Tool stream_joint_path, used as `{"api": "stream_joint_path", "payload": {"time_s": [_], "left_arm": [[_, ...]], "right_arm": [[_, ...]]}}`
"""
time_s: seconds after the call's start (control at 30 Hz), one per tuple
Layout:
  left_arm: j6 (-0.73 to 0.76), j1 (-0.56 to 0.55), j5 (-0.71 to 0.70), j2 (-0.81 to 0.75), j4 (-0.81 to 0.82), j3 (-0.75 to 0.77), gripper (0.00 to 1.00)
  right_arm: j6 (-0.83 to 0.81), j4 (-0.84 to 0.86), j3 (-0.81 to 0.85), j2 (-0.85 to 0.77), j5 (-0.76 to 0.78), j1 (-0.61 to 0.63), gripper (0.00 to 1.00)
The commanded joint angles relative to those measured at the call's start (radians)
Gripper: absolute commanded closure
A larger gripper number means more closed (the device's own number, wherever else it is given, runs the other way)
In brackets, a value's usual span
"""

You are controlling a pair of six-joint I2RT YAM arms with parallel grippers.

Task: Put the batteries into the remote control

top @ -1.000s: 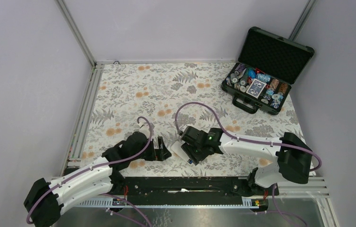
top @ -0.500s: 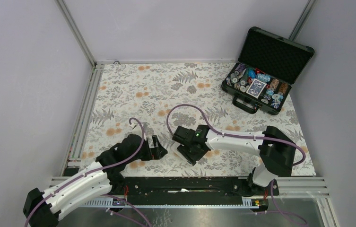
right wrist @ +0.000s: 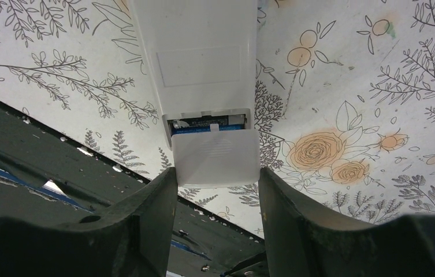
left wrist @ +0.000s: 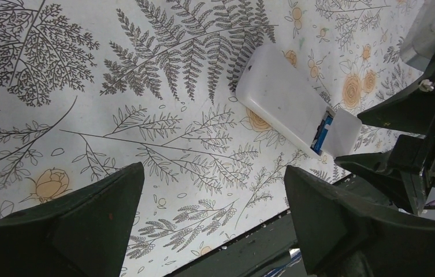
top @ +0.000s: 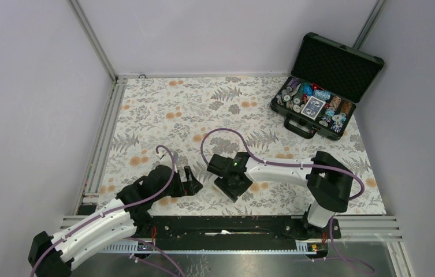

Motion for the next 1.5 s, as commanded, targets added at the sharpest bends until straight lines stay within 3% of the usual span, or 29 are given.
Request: {"api": "stream_joint_path", "payload": {"time_s": [0.0,0.9,1.07,1.47], "left_arm": [[-0.005,0.005,-0.025,-0.014,0.012,-0.002,0.01],[-0.002,0.005,-0.024,-0.024,0.009,-0.013,0.01],[0.000,0.005,-0.018,-0.020,0.012,-0.011,0.01],[0.003,0.005,-0.012,-0.004,0.018,-0.005,0.01]], "right_arm": [[-0.015,0.000,0.044,0.016,-0.010,0.010,0.75],[-0.020,0.035,0.066,0.072,-0.028,0.010,0.74],[-0.013,0.039,0.062,0.080,-0.027,0.010,0.69],[-0.004,0.061,0.050,0.081,-0.032,0.010,0.42]]}}
